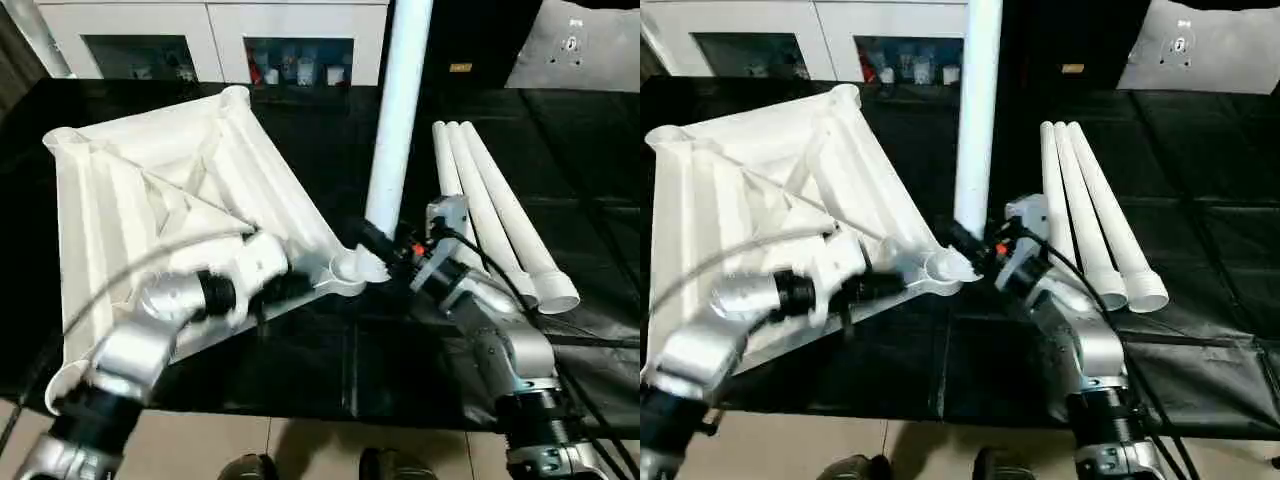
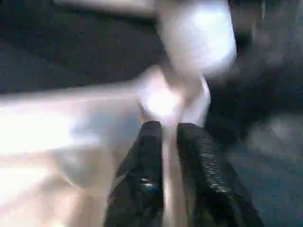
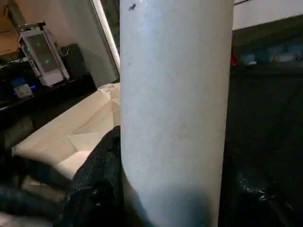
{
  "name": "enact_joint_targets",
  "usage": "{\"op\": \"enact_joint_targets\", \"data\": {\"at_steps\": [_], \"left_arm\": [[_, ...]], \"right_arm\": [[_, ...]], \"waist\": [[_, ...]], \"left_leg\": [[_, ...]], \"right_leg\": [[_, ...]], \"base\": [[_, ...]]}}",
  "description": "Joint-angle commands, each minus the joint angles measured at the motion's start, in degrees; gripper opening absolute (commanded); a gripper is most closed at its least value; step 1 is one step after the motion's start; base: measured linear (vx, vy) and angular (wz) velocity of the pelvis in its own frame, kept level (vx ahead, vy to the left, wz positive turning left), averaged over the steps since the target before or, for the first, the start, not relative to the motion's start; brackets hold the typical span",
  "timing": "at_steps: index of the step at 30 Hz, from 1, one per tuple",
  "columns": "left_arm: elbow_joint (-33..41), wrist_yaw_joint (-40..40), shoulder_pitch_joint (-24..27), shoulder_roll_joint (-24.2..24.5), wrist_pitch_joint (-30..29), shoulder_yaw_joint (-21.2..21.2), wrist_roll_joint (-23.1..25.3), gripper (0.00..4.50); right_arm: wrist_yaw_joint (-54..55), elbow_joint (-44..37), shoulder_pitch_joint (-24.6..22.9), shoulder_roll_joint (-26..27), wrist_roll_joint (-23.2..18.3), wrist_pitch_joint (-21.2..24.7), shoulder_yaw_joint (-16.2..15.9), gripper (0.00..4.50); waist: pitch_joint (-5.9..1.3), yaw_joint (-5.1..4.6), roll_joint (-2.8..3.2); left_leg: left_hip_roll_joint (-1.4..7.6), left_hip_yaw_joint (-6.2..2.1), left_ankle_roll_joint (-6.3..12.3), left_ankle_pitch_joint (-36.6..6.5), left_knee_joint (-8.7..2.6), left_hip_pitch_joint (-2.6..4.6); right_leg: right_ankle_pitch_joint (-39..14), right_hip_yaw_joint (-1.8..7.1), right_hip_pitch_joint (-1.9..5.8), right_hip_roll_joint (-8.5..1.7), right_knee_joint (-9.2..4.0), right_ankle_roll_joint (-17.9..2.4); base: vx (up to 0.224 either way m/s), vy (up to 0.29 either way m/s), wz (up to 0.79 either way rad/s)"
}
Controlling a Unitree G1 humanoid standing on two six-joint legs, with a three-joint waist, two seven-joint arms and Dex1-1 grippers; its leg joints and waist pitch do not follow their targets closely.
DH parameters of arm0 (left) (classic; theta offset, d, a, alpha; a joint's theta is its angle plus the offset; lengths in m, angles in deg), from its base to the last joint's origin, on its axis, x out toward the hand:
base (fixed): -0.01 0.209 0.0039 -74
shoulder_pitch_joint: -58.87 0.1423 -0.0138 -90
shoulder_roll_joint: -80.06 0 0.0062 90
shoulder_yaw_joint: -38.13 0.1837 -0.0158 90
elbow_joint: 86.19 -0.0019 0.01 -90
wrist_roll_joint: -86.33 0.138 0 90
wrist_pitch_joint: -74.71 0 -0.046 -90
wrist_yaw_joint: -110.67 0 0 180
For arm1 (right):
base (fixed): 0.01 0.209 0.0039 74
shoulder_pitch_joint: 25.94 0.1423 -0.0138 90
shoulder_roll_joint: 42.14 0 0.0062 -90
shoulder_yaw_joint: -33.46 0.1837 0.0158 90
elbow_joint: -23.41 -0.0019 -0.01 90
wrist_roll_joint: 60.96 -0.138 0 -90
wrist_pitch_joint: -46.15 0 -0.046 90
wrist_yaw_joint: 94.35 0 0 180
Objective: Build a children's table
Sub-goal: Insert table leg to table base
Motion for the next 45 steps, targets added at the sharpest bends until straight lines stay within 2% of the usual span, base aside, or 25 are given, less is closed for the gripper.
{"op": "enact_joint_targets", "data": {"at_steps": [1, 3, 4, 5, 10, 12, 15, 16, 18, 19, 21, 22, 24, 25, 27, 29, 30, 32, 34, 37, 39, 40, 42, 43, 45], "left_arm": [[-0.10, -0.60, -2.22, -0.58, -1.78, -2.70, -2.47, 1.14], [-0.98, -1.88, -3.88, -0.88, -3.51, -3.47, -2.50, 1.14], [-3.57, -5.67, -7.08, -2.09, -4.75, -4.96, -1.63, 1.14], [-5.17, -8.28, -8.96, -2.90, -5.27, -5.63, -0.78, 1.14], [-11.50, -22.78, -19.23, -9.00, -9.54, -5.77, 4.54, 1.25], [-10.64, -22.97, -20.59, -11.19, -9.44, -5.21, 3.60, 1.25], [-8.70, -22.16, -21.75, -13.31, -9.37, -4.55, 2.01, 1.25], [-4.89, -18.58, -21.70, -14.55, -8.18, -3.65, -0.89, 1.25], [0.21, -14.25, -20.99, -15.31, -7.41, -2.13, -4.23, 1.25], [1.82, -12.77, -20.41, -15.26, -7.33, -1.23, -4.98, 1.25], [4.45, -10.68, -19.21, -15.21, -8.48, 0.41, -6.33, 1.25], [4.45, -10.68, -19.21, -15.21, -8.48, 0.41, -6.33, 1.25], [5.00, -10.57, -18.85, -15.34, -9.36, 0.68, -6.43, 1.25], [5.35, -10.12, -18.01, -15.38, -9.59, 0.62, -7.03, 1.25], [4.48, -10.18, -17.04, -14.99, -8.43, -0.06, -6.68, 1.25], [2.96, -11.52, -17.12, -14.36, -10.02, -1.84, -6.66, 1.25], [2.12, -12.24, -17.17, -13.82, -10.23, -2.68, -6.31, 1.53], [1.34, -12.52, -16.52, -11.72, -10.48, -3.88, -5.98, 1.61], [2.16, -11.30, -13.76, -7.32, -11.26, -4.90, -5.31, 1.78], [4.12, -10.30, -11.02, -4.79, -13.20, -5.27, -5.49, 2.01], [5.97, -9.17, -8.53, -2.88, -15.55, -4.90, -5.89, 2.13], [6.68, -9.00, -7.48, -2.48, -16.60, -4.26, -5.87, 2.28], [8.36, -8.55, -4.84, -1.48, -18.18, -2.17, -5.51, 2.45], [9.55, -9.57, -2.05, -1.29, -19.34, 0.42, -4.96, 2.45], [9.69, -10.81, 0.02, -2.36, -20.03, 1.66, -4.88, 2.57]], "right_arm": [[0.17, -3.25, 0.34, -0.46, 0.65, 0.16, -0.76, 1.91], [0.30, -4.17, 0.29, -0.53, 0.56, 0.37, -0.89, 1.91], [0.83, -5.56, 0.35, -0.78, 1.08, 0.93, -1.24, 1.91], [0.90, -6.12, 0.38, -1.13, 1.31, 2.00, -1.68, 1.91], [0.71, -6.42, 0.65, -0.73, 2.12, 2.42, -3.13, 1.91], [0.60, -6.14, 0.78, -0.59, 2.82, 1.41, -3.63, 1.91], [1.47, -6.11, 0.87, -0.64, 3.71, 1.53, -4.01, 1.91], [3.14, -5.54, 1.10, -1.18, 5.51, 1.53, -4.18, 1.91], [5.15, -4.72, 1.43, -1.78, 7.22, 1.69, -4.00, 1.91], [5.47, -4.50, 1.51, -1.85, 7.28, 1.83, -3.80, 1.91], [6.36, -3.87, 1.80, -1.52, 7.82, 0.49, -3.14, 1.91], [6.36, -3.87, 1.80, -1.52, 7.82, 0.49, -3.14, 1.91], [6.50, -3.61, 1.90, -1.20, 7.98, -0.71, -2.86, 1.91], [7.14, -3.59, 2.06, -1.21, 8.16, 0.21, -2.85, 1.91], [7.43, -3.51, 2.35, -1.20, 8.17, 0.78, -2.86, 1.91], [6.84, -4.14, 2.28, -1.50, 7.60, 1.98, -3.07, 1.91], [6.70, -4.46, 2.20, -1.55, 7.31, 2.11, -2.98, 1.91], [6.84, -4.62, 2.18, -1.56, 7.20, 1.79, -2.51, 1.91], [7.48, -4.66, 2.09, -1.81, 6.83, 1.88, -1.33, 1.91], [7.96, -4.93, 1.94, -2.01, 6.19, 2.99, -0.52, 1.91], [8.15, -5.46, 1.77, -2.06, 5.52, 4.61, -0.12, 1.91], [8.28, -5.62, 1.67, -2.03, 5.54, 5.05, -0.18, 1.91], [8.58, -6.03, 1.37, -1.91, 5.65, 6.09, -0.50, 1.91], [8.87, -6.52, 1.03, -1.80, 5.95, 7.02, -1.17, 1.91], [9.27, -6.99, 0.85, -1.63, 6.23, 7.82, -1.60, 1.91]], "waist": [[-4.79, 0.33, 0.50], [-4.96, 0.37, 0.67], [-4.98, 0.40, 0.79], [-4.98, 0.27, 0.71], [-5.10, 0.59, 0.44], [-5.37, 1.07, 0.65], [-5.60, 1.29, 0.32], [-5.61, 1.48, 0.21], [-5.72, 1.94, 0.23], [-5.58, 2.09, 1.25], [-5.34, 1.78, 0.57], [-5.30, 1.76, 0.57], [-5.18, 1.56, 0.68], [-5.08, 1.54, 1.01], [-5.09, 1.28, 0.94], [-5.15, 1.25, 1.05], [-5.13, 1.22, 1.23], [-5.29, 1.19, 1.43], [-5.27, 0.89, 1.48], [-5.37, 0.41, 1.71], [-5.37, 0.42, 1.49], [-5.30, 0.39, 1.69], [-5.22, 0.42, 1.38], [-5.18, 0.36, 1.58], [-4.96, 0.26, 1.36]], "left_leg": [[3.09, -0.68, 3.99, -6.83, -3.09, 0.12], [3.10, -0.77, 4.39, -5.84, -2.94, 0.07], [3.07, -0.83, 4.76, -5.75, -2.85, 0.07], [2.89, -0.70, 4.75, -5.94, -2.71, 0.13], [2.79, -0.83, 4.69, -5.95, -2.35, -0.12], [3.02, -1.01, 5.34, -3.91, -2.22, -0.27], [3.04, -1.01, 6.42, -2.31, -2.02, -0.49], [3.04, -0.98, 6.86, -1.73, -1.98, -0.50], [3.14, -0.89, 7.35, -0.66, -1.86, -0.52], [3.18, -1.08, 7.26, -1.02, -1.82, -0.49], [3.11, -0.85, 7.30, -3.33, -1.94, -0.53], [3.06, -0.81, 7.21, -3.78, -1.98, -0.56], [2.86, -0.75, 6.40, -5.29, -1.99, -0.53], [2.79, -0.77, 6.22, -5.44, -1.99, -0.52], [2.67, -0.75, 5.54, -6.28, -2.03, -0.48], [2.65, -0.77, 5.22, -6.55, -2.02, -0.38], [2.66, -0.81, 5.09, -7.01, -2.05, -0.32], [2.68, -0.92, 4.88, -7.13, -2.04, -0.28], [2.66, -1.01, 4.83, -7.11, -2.12, -0.45], [2.66, -0.91, 4.71, -6.57, -2.07, -0.29], [2.98, -0.95, 5.02, -6.22, -2.21, -0.15], [2.95, -0.97, 5.15, -6.30, -2.23, -0.28], [3.05, -0.95, 5.13, -6.50, -2.32, -0.24], [2.98, -0.82, 5.14, -6.85, -2.26, -0.14], [2.89, -0.69, 4.96, -7.68, -2.30, -0.20]], "right_leg": [[-5.97, 3.31, 3.92, -4.76, -3.57, -14.53], [-4.08, 3.26, 4.00, -4.66, -3.21, -14.76], [-3.75, 3.20, 3.99, -4.70, -3.18, -14.72], [-4.03, 3.13, 3.98, -4.38, -3.30, -14.42], [-6.28, 3.06, 4.27, -4.65, -3.55, -13.58], [-4.00, 3.07, 4.27, -4.85, -3.31, -14.30], [-0.53, 3.08, 4.40, -4.91, -2.91, -15.18], [0.05, 3.10, 4.42, -5.07, -2.92, -15.53], [1.08, 3.13, 4.24, -5.03, -2.64, -16.18], [0.76, 3.05, 4.18, -5.08, -2.47, -16.23], [-1.39, 3.03, 4.26, -4.94, -2.92, -15.88], [-2.50, 3.00, 4.29, -5.01, -3.08, -15.60], [-6.91, 2.88, 4.30, -4.76, -3.53, -14.02], [-7.70, 2.85, 4.22, -4.69, -3.62, -13.69], [-10.14, 2.80, 4.17, -4.49, -4.01, -12.45], [-10.63, 2.83, 4.07, -4.37, -3.95, -12.07], [-10.95, 2.79, 3.98, -4.33, -3.98, -11.82], [-10.64, 2.75, 3.98, -4.37, -3.86, -11.55], [-9.99, 2.74, 4.02, -4.35, -3.71, -11.43], [-9.71, 2.73, 3.85, -4.23, -3.64, -11.52], [-8.63, 2.82, 3.68, -4.35, -3.45, -12.34], [-8.83, 2.80, 3.70, -4.36, -3.36, -12.50], [-9.47, 2.86, 3.64, -4.45, -3.37, -12.63], [-10.29, 2.88, 3.44, -4.39, -3.53, -12.38], [-12.23, 2.94, 3.38, -4.40, -3.80, -11.71]], "base": [[0.000, 0.000, 0.00], [0.000, 0.000, 0.00], [0.000, 0.000, 0.00], [0.000, 0.000, 0.00], [0.000, 0.000, 0.00], [0.000, 0.000, 0.00], [0.000, 0.000, 0.00], [0.000, 0.000, 0.00], [0.000, 0.000, 0.00], [0.000, 0.000, 0.00], [0.000, 0.000, 0.00], [0.000, 0.000, 0.00], [0.000, 0.000, 0.00], [0.000, 0.000, 0.00], [0.000, 0.000, 0.00], [0.000, 0.000, 0.00], [0.000, 0.000, 0.00], [0.000, 0.000, 0.00], [0.000, 0.000, 0.00], [0.000, 0.000, 0.00], [0.000, 0.000, 0.00], [0.000, 0.000, 0.00], [0.000, 0.000, 0.00], [0.000, 0.000, 0.00], [0.000, 0.000, 0.00]]}}
